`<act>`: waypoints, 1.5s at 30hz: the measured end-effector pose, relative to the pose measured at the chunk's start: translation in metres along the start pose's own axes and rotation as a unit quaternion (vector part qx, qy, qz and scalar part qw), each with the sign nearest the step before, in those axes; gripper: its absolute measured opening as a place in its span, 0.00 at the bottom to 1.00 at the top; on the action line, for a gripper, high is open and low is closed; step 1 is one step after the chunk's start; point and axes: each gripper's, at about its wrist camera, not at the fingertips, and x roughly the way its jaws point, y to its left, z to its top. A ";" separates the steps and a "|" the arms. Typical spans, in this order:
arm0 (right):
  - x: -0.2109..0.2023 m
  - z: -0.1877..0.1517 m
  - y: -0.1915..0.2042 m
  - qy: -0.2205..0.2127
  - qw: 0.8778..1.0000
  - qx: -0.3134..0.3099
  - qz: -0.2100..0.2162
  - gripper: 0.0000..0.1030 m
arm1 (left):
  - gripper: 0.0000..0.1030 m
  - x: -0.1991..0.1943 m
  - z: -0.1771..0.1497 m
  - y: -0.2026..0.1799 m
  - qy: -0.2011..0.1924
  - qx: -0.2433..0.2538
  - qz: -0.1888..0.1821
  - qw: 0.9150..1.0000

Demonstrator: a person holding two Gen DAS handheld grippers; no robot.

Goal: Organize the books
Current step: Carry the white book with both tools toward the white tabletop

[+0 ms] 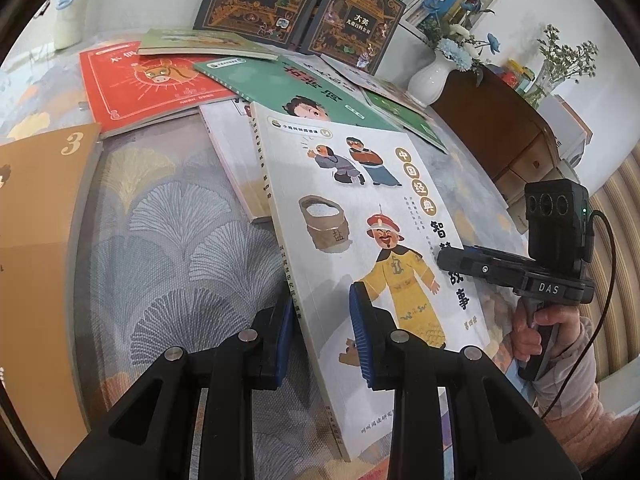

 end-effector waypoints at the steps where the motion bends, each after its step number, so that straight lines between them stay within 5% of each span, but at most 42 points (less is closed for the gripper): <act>1: 0.000 0.000 0.000 0.000 1.000 0.001 0.000 0.24 | 0.27 0.000 0.000 0.000 -0.002 0.000 0.001 1.000; 25: -0.007 -0.007 0.014 -0.028 0.999 0.017 -0.029 0.24 | 0.28 -0.002 -0.004 -0.018 -0.016 0.011 0.047 0.999; 35: -0.022 -0.006 0.041 -0.040 0.999 -0.009 -0.027 0.24 | 0.27 -0.016 -0.003 -0.016 -0.023 -0.013 0.012 1.000; 45: -0.032 0.006 0.093 -0.059 0.997 -0.048 -0.014 0.24 | 0.27 -0.066 0.008 -0.007 -0.079 -0.014 -0.005 0.997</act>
